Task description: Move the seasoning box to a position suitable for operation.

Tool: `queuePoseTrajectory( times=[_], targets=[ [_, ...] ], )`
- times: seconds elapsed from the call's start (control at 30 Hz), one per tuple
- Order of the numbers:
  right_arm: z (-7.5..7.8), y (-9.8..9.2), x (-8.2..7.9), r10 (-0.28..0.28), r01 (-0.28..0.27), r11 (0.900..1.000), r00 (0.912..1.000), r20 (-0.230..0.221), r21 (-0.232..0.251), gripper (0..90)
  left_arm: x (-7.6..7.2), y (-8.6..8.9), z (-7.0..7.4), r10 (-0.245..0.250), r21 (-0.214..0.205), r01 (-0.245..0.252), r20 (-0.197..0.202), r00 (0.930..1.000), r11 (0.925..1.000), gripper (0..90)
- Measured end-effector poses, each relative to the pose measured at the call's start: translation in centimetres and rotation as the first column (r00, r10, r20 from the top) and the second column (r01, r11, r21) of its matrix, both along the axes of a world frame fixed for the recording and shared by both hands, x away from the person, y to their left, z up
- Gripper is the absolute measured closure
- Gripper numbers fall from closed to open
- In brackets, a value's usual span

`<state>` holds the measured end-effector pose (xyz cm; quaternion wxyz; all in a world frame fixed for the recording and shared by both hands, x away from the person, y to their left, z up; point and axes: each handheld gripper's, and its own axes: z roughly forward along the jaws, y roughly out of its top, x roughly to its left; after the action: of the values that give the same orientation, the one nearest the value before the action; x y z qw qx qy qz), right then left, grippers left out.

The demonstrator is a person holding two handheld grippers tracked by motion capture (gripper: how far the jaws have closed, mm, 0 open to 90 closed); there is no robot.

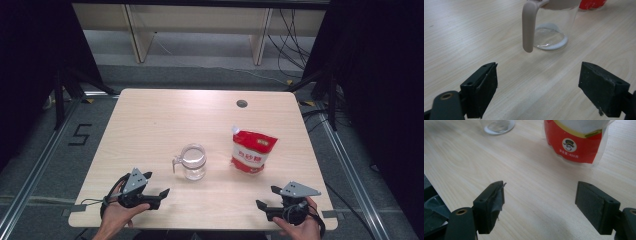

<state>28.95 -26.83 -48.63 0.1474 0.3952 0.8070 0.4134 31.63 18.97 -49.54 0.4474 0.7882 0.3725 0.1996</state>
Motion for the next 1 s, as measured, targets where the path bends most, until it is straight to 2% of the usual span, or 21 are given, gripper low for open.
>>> queuePoseTrajectory(
  times=[0.17, 0.2, 0.23, 0.3, 0.37, 0.43, 0.47, 0.57, 0.67, 0.7, 0.73, 0.77, 0.8, 0.87, 0.97, 1.0],
  targets=[
    [0.1, -0.1, 0.0, 0.002, -0.002, 0.9999, 0.9997, 0.022, 0.010, 25.0, 0.3, 0.1, 0.0, 0.023, 0.009, -0.023, -0.005, 0.9997, 0.9997, 16.0],
    [0.1, -0.1, 0.0, 0.005, -0.005, 0.9999, 0.9999, 0.015, 0.011, 25.6, 0.4, 0.1, -0.1, 0.027, 0.001, -0.027, -0.001, 0.9996, 0.9996, 16.4],
    [0.2, 0.1, -0.3, -0.023, 0.023, 0.9997, 0.9997, -0.004, 0.011, 25.5, 0.5, 0.2, 0.0, 0.026, 0.004, -0.026, -0.005, 0.9996, 0.9996, 16.8],
    [0.3, 0.1, -0.2, -0.016, 0.016, 0.9998, 0.9999, -0.003, 0.014, 25.5, 0.8, 0.2, 0.0, 0.035, 0.011, -0.035, 0.000, 0.9994, 0.9993, 18.8],
    [0.3, 0.1, -0.3, -0.016, 0.016, 0.9998, 0.9999, 0.000, 0.015, 25.6, 1.1, 0.0, 0.0, 0.044, -0.008, -0.044, 0.001, 0.9990, 0.9990, 20.3],
    [0.3, 0.1, -0.3, -0.020, 0.020, 0.9997, 0.9998, 0.004, 0.012, 25.6, 1.3, 0.0, 0.1, 0.041, -0.006, -0.041, 0.007, 0.9991, 0.9991, 20.2],
    [0.3, 0.0, -0.1, -0.010, 0.010, 0.9999, 0.9997, 0.021, 0.003, 25.6, 1.6, -0.2, 0.1, 0.037, -0.030, -0.037, 0.012, 0.9992, 0.9989, 20.3],
    [0.3, 0.0, -0.1, -0.015, 0.014, 0.9998, 0.9993, 0.036, 0.013, 27.2, 2.0, -0.3, 0.1, 0.057, -0.008, -0.057, 0.021, 0.9982, 0.9984, 20.3],
    [0.4, 0.0, -0.1, -0.021, 0.020, 0.9996, 0.9991, 0.037, 0.017, 27.2, 2.3, -0.2, 0.1, 0.063, -0.019, -0.063, 0.018, 0.9979, 0.9979, 21.4],
    [0.4, 0.0, -0.1, -0.021, 0.020, 0.9997, 0.9991, 0.036, 0.017, 27.2, 2.6, -0.1, 0.1, 0.075, -0.023, -0.075, 0.020, 0.9970, 0.9969, 22.2],
    [0.4, -0.1, 0.0, -0.011, 0.010, 0.9999, 0.9983, 0.057, 0.003, 27.2, 2.6, -0.1, 0.1, 0.075, -0.023, -0.075, 0.020, 0.9970, 0.9969, 23.6],
    [0.4, -0.1, 0.0, -0.007, 0.006, 1.0000, 0.9985, 0.054, 0.006, 27.2, 2.8, -0.2, 0.2, 0.078, -0.024, -0.077, 0.023, 0.9967, 0.9967, 24.9],
    [0.4, 0.1, -0.2, -0.023, 0.023, 0.9995, 0.9994, 0.027, 0.021, 27.2, 3.1, -0.2, 0.3, 0.081, -0.028, -0.080, 0.028, 0.9963, 0.9964, 25.1],
    [0.4, 0.1, -0.2, -0.023, 0.022, 0.9996, 0.9992, 0.032, 0.020, 27.2, 3.3, -0.5, 0.4, 0.088, -0.030, -0.087, 0.035, 0.9955, 0.9958, 27.8],
    [0.4, 0.1, -0.1, -0.018, 0.017, 0.9997, 0.9992, 0.035, 0.018, 27.2, 3.5, -0.7, 0.5, 0.080, -0.026, -0.079, 0.044, 0.9959, 0.9966, 32.7],
    [0.3, 0.0, 0.0, -0.001, 0.001, 0.9999, 0.9987, 0.051, 0.012, 27.2, 3.8, -0.8, 0.5, 0.067, -0.018, -0.067, 0.053, 0.9963, 0.9976, 34.3]
  ],
)
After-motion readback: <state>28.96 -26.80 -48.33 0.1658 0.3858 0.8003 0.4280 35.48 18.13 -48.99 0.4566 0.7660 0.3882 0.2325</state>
